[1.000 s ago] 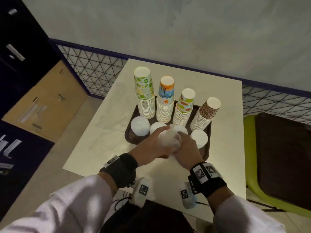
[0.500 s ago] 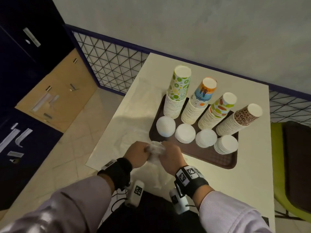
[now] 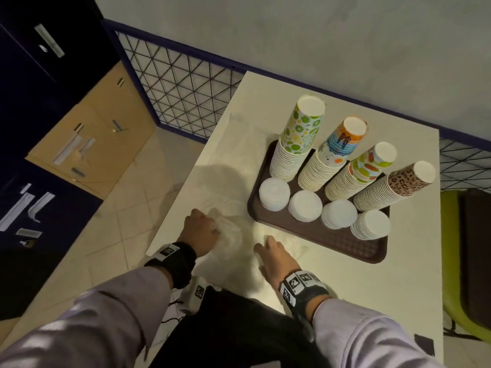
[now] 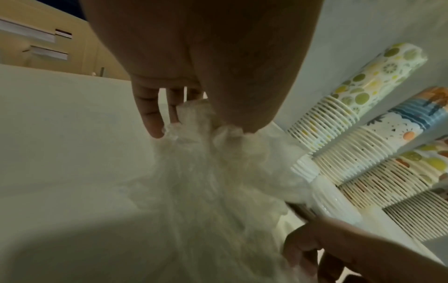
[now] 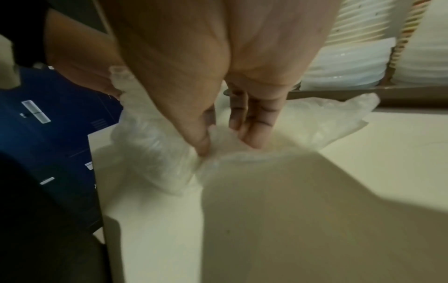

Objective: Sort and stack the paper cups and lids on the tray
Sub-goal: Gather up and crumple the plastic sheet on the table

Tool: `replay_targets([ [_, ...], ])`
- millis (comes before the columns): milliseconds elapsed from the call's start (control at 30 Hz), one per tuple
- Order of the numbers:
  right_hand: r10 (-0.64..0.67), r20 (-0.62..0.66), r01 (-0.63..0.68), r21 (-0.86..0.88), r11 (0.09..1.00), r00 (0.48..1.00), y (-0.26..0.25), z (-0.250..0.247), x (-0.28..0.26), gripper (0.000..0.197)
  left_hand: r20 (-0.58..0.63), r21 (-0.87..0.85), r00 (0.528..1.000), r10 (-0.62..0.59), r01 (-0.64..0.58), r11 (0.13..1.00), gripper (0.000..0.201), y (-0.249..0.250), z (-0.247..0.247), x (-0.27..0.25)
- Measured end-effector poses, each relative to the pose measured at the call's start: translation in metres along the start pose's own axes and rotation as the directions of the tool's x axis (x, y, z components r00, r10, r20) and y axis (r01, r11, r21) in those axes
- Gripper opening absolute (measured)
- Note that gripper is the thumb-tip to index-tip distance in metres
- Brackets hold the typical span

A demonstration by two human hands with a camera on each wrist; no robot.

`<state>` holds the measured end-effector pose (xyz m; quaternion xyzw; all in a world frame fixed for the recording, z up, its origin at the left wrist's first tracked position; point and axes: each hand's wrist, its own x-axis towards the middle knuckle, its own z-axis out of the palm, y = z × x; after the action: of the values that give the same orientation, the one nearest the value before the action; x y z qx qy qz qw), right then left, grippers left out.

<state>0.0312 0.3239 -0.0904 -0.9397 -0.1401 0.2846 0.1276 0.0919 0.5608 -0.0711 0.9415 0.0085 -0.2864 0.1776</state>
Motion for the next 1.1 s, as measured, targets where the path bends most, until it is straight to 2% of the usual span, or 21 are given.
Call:
replay_targets([
  [67,0.007,0.016,-0.007,0.037,0.999,1.000,-0.002,-0.003,0.005,0.021,0.058,0.016,0.998,0.019,-0.020,1.000,0.023,0.002,0.005,-0.002],
  [133,-0.006,0.041,0.004,0.049,0.999,0.999,-0.003,-0.005,0.008,0.018,0.117,0.018,0.993,0.030,-0.032,0.999,0.022,0.005,0.008,-0.004],
  [200,-0.047,-0.050,0.054,0.137,0.989,0.998,-0.006,-0.008,0.008,0.016,0.125,-0.034,0.991,0.051,-0.047,0.998,0.025,0.008,0.006,-0.006],
  [267,-0.050,-0.169,0.088,0.226,0.970,0.984,-0.014,-0.017,0.008,0.020,0.098,-0.225,0.992,0.076,-0.052,0.973,0.032,0.009,0.005,-0.009],
  [333,-0.033,-0.236,0.102,0.284,0.953,0.971,-0.022,-0.032,0.011,0.030,0.137,-0.485,0.982,0.133,-0.051,0.873,0.057,0.006,0.006,-0.012],
  [400,-0.021,-0.317,0.147,0.379,0.914,0.948,-0.028,-0.044,0.016,0.026,0.180,-0.602,0.956,0.230,-0.078,0.794,0.075,0.005,0.005,-0.016],
  [433,0.025,-0.342,0.140,0.449,0.883,0.939,-0.030,-0.048,0.018,0.019,0.171,-0.589,0.944,0.283,-0.132,0.797,0.074,0.005,0.004,-0.016],
  [500,0.134,-0.312,0.088,0.604,0.792,0.940,-0.034,-0.057,0.025,0.008,0.144,-0.444,0.926,0.349,-0.254,0.859,0.045,0.011,0.004,-0.015],
  [533,0.142,-0.288,0.089,0.660,0.746,0.947,-0.035,-0.062,0.028,0.007,0.113,-0.383,0.924,0.366,-0.300,0.874,0.030,0.017,0.005,-0.014],
  [600,0.111,-0.278,0.127,0.712,0.691,0.954,-0.036,-0.071,0.033,0.006,0.011,-0.388,0.941,0.338,-0.307,0.869,0.026,0.029,0.009,-0.013],
  [667,0.122,-0.305,0.124,0.674,0.728,0.944,-0.032,-0.075,0.038,0.008,-0.085,-0.402,0.968,0.237,-0.251,0.881,0.028,0.036,0.011,-0.009],
  [767,0.232,-0.337,-0.019,0.532,0.847,0.912,-0.010,-0.062,0.040,0.018,-0.189,-0.331,0.974,0.124,-0.182,0.926,0.038,0.036,0.011,-0.005],
  [867,0.201,-0.228,-0.140,0.256,0.956,0.953,0.012,-0.045,0.039,0.036,-0.209,-0.454,0.978,0.021,-0.116,0.884,0.038,0.031,0.000,-0.003],
  [933,0.171,-0.190,-0.150,0.121,0.981,0.967,0.020,-0.037,0.039,0.044,-0.149,-0.451,0.989,-0.009,-0.060,0.890,0.029,0.028,-0.012,0.000],
  [1000,0.156,-0.206,-0.143,0.077,0.987,0.966,0.020,-0.036,0.039,0.046,0.043,-0.472,0.999,0.006,0.015,0.881,0.025,0.024,-0.028,0.000],
  [1067,0.153,-0.213,-0.141,0.067,0.988,0.965,0.019,-0.038,0.039,0.044,0.238,-0.506,0.970,0.042,0.087,0.858,0.024,0.022,-0.047,-0.002],
  [1100,0.153,-0.205,-0.143,0.064,0.988,0.967,0.018,-0.038,0.039,0.043,0.265,-0.477,0.963,0.056,0.080,0.876,0.023,0.021,-0.055,-0.002],
])
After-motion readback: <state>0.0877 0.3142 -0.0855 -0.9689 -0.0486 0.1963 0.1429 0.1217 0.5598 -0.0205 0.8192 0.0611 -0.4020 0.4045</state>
